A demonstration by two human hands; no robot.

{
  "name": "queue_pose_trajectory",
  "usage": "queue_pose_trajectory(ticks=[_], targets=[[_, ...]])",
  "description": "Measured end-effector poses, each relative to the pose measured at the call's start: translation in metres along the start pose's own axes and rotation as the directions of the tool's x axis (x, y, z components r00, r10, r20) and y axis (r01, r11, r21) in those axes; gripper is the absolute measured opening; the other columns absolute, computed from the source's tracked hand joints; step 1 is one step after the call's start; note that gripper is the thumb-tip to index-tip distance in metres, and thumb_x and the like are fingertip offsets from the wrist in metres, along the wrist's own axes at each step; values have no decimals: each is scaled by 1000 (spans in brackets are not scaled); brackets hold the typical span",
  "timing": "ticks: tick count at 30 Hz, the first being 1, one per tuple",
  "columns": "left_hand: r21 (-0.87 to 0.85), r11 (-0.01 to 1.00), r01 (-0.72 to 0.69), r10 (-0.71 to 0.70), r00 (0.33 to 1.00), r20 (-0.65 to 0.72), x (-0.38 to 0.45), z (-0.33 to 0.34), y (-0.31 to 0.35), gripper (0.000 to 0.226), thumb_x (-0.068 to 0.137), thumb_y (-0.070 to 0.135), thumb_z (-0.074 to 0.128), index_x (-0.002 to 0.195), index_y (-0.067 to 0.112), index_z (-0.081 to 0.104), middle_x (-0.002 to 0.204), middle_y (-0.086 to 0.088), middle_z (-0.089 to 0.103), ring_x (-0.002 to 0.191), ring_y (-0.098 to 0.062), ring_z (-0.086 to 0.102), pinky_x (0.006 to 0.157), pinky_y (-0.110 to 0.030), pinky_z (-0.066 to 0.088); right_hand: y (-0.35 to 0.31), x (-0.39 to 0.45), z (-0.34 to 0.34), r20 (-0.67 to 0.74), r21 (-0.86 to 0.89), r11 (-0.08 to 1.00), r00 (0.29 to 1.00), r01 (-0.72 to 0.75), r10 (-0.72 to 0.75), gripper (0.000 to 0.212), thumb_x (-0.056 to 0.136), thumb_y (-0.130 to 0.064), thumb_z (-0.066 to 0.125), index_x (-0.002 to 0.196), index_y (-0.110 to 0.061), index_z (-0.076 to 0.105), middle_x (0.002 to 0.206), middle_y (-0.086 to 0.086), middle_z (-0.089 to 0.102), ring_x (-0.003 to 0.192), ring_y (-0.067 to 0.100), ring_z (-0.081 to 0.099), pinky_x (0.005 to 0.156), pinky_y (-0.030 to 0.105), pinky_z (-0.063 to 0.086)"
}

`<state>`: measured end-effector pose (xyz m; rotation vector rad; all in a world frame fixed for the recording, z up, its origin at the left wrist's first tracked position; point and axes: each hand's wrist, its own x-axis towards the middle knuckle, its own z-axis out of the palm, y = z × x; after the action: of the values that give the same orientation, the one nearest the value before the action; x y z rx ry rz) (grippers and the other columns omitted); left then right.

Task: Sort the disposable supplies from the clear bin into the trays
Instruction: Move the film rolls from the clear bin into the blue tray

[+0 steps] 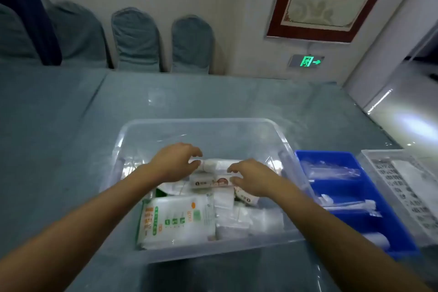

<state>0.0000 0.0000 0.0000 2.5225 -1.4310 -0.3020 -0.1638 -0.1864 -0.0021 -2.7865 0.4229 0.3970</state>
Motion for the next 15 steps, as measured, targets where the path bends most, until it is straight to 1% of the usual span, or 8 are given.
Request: queue_pose_trajectory(ticks=[4, 8, 10, 13, 15], targets=[[60, 998, 21, -28, 993, 119, 7, 18, 2, 37, 99, 43, 49, 133, 33, 58, 133, 5, 62, 120, -19, 57, 94, -37, 48, 6, 22, 5, 110, -54, 998, 993, 43, -36, 40, 98, -39, 53, 137, -30, 54, 139, 2, 58, 127, 24, 52, 101, 37, 44], [84, 996, 21, -36, 983, 179, 15, 37, 5, 37, 95, 40, 51, 131, 36, 59, 127, 4, 65, 115, -21, 60, 90, -36, 49, 18, 42, 7, 115, -65, 994, 990, 86, -78, 45, 99, -39, 52, 142, -28, 50, 146, 0, 52, 133, 23, 47, 106, 38, 42], [83, 996, 15, -32, 979, 203, 17, 49, 6, 40, 95, 38, 51, 134, 37, 56, 131, 4, 63, 118, -22, 58, 93, -37, 48, 27, 48, 9, 110, -96, 990, 989, 106, -95, 47, 98, -36, 53, 144, -26, 48, 152, 0, 45, 138, 23, 43, 109, 38, 40], [89, 996, -10, -10, 976, 219, 22, 62, 11, 41, 98, 34, 47, 138, 30, 54, 144, 4, 55, 125, -23, 53, 99, -39, 44, 38, 55, 8, 132, -130, 985, 987, 113, -96, 52, 98, -32, 54, 148, -22, 44, 162, 5, 28, 146, 26, 30, 114, 42, 35], [124, 991, -56, 27, 974, 223, 27, 70, 14, 41, 99, 33, 45, 139, 27, 53, 149, 3, 50, 128, -23, 49, 100, -39, 41, 44, 60, 7, 133, -134, 985, 987, 109, -91, 51, 98, -31, 54, 148, -22, 43, 163, 4, 25, 147, 26, 28, 114, 44, 34]])
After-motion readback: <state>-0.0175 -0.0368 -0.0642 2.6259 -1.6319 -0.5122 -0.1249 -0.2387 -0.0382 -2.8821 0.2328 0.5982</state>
